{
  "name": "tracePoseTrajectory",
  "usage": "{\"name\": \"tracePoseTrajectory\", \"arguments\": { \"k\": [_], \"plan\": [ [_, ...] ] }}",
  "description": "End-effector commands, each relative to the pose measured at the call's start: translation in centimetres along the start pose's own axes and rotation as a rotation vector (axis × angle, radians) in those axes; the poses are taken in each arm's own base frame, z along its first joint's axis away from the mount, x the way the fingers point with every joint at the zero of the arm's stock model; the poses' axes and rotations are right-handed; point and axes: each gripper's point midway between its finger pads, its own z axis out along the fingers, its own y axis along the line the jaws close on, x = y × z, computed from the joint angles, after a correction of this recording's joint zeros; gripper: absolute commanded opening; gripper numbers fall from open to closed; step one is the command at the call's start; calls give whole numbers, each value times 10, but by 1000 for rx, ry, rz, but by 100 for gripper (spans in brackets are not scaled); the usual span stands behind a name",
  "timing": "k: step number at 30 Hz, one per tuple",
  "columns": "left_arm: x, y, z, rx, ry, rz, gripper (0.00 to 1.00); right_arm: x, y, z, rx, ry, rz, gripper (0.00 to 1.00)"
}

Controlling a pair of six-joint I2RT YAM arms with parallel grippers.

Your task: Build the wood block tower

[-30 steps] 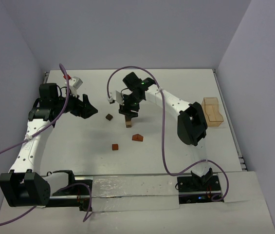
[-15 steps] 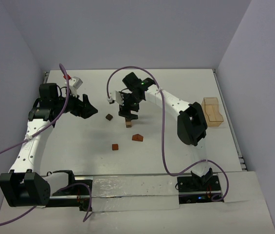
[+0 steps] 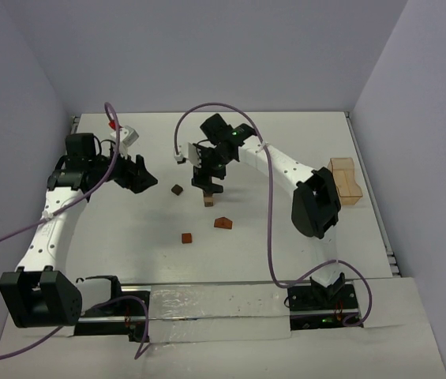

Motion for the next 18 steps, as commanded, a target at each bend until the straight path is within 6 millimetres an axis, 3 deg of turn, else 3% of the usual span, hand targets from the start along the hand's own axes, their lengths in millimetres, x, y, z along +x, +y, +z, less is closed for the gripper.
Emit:
{"name": "tracePoseTrajectory", "arguments": {
  "k": [1,5,10,15,16,18],
  "plan": [
    [-7,-5,-1,129,18,240,87,-51,-2,-70,89,-177,-12,100],
    [14,-3,8,283,93,450,84,-58,4,-102,107,-238,22,100],
    [30,21,37,435,146,598,78,-49,14,-135,137,-287,79,100],
    [21,51,67,466,140,667,72,-34,20,-157,172,-324,145,100],
    [26,53,71,474,147,657,72,-27,20,-154,166,-314,168,100],
    [29,61,85,482,154,686,73,-16,20,-167,200,-332,199,100]
  ]
}}
